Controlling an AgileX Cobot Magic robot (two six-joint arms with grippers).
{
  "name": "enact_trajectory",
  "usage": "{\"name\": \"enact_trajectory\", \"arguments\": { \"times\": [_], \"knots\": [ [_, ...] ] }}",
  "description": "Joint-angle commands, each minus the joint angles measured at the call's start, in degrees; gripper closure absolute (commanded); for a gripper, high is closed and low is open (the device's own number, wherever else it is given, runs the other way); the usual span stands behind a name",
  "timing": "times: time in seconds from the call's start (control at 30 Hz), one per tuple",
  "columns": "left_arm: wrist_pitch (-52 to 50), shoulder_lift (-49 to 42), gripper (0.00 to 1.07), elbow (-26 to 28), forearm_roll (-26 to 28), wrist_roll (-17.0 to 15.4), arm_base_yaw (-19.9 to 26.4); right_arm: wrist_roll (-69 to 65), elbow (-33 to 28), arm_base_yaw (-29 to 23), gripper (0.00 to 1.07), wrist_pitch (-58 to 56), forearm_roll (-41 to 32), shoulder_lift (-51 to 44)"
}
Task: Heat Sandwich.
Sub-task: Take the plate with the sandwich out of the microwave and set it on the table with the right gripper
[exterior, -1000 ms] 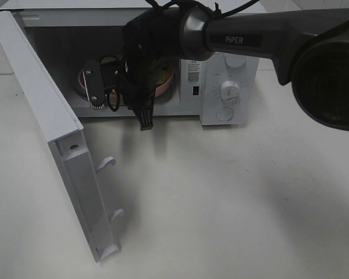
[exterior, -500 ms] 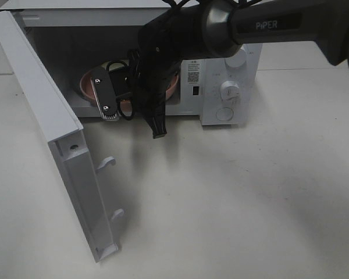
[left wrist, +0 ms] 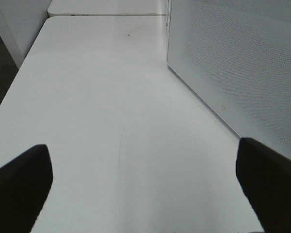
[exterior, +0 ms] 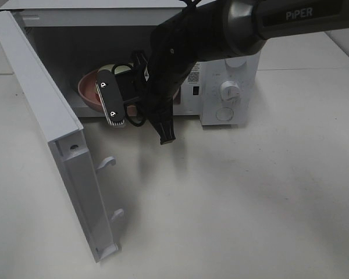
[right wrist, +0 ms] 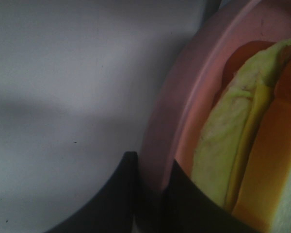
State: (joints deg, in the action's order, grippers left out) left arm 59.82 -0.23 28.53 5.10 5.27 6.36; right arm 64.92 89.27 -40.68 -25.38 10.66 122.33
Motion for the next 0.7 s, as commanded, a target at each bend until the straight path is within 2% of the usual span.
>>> {"name": "enact_trajectory", "arguments": {
  "times": [0.03,0.4,0.53,0.7],
  "knots": [
    [-0.5,-1.2,0.10,-0.2,0.3,-0.2,0.2,-0.1,-2.5,0.0,1.07,2.6,0.6,-3.0],
    [-0.5,-1.2,0.10,-0.2,0.3,-0.2,0.2,0.4,-11.3,0.0,1.07,11.0,0.9,-8.7],
    [-0.5,-1.2,0.10,-0.2,0.3,-0.2,0.2,2.6,-17.9,-0.1,1.07,17.7,0.9,-12.5],
    [-0.5,-1.2,0.10,-0.2,0.3,-0.2,0.2,3.3,-22.7,-0.1,1.07,22.0,0.9,-15.9]
  ]
}}
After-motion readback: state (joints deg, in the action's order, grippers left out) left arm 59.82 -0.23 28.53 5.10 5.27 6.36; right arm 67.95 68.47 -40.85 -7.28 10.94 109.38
